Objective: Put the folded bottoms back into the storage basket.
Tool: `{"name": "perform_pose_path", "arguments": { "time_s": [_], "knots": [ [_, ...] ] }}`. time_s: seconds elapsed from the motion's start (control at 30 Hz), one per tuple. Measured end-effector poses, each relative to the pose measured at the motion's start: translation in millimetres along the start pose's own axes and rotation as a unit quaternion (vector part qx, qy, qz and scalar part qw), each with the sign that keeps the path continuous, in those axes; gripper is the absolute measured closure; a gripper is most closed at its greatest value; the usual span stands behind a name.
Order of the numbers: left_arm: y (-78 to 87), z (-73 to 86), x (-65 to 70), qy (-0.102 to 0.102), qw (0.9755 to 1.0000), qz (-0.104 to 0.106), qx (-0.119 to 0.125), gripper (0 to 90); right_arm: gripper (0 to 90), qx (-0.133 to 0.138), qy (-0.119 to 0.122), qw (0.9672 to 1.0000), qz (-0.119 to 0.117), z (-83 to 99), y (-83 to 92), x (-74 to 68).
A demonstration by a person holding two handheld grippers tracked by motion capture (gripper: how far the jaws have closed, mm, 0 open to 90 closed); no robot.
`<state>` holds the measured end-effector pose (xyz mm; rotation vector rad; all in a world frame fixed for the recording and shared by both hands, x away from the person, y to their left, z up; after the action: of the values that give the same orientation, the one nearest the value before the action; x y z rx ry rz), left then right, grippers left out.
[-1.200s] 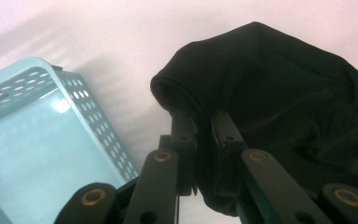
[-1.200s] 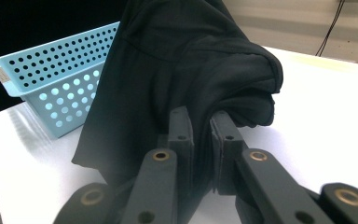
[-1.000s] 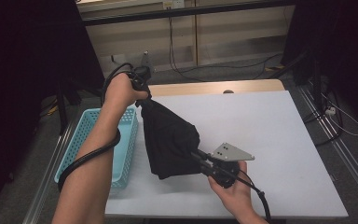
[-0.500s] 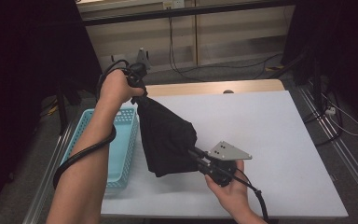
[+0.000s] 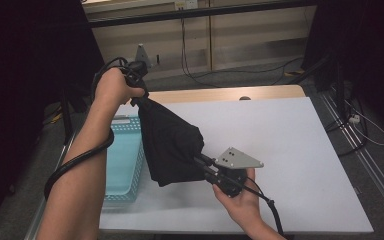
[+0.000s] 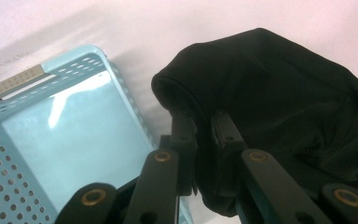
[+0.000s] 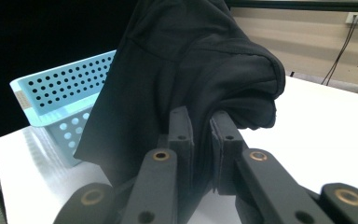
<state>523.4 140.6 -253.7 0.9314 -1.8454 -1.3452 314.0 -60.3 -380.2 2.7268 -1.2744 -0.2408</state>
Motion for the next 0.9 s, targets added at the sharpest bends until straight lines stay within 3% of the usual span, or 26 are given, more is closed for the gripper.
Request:
{"name": "perform_pose_path", "arguments": {
  "time_s": [0.43,0.9],
  "knots": [
    [17.1,1.8,-13.1,0.012,0.9999,-0.004,-0.001,82.1,81.3,0.009,0.003,0.9999,-0.008,-10.5,-10.7,-11.4],
    [29.2,0.4,-17.3,0.017,0.9998,-0.005,0.007,82.1,81.3,0.013,0.005,0.9998,-0.013,-16.8,-18.0,-15.2]
  ]
}}
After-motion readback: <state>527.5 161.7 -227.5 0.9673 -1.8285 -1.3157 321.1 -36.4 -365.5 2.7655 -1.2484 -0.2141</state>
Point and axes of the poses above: each handheld gripper's, and its own axes: y roughly backward along the jaws, z roughly out of its underside, x roughly to its right, the point moved 4 cm from there along -y, roughly forward along the jaws, and after that the axes turned 6 degrees about x, right-handed, at the moved point
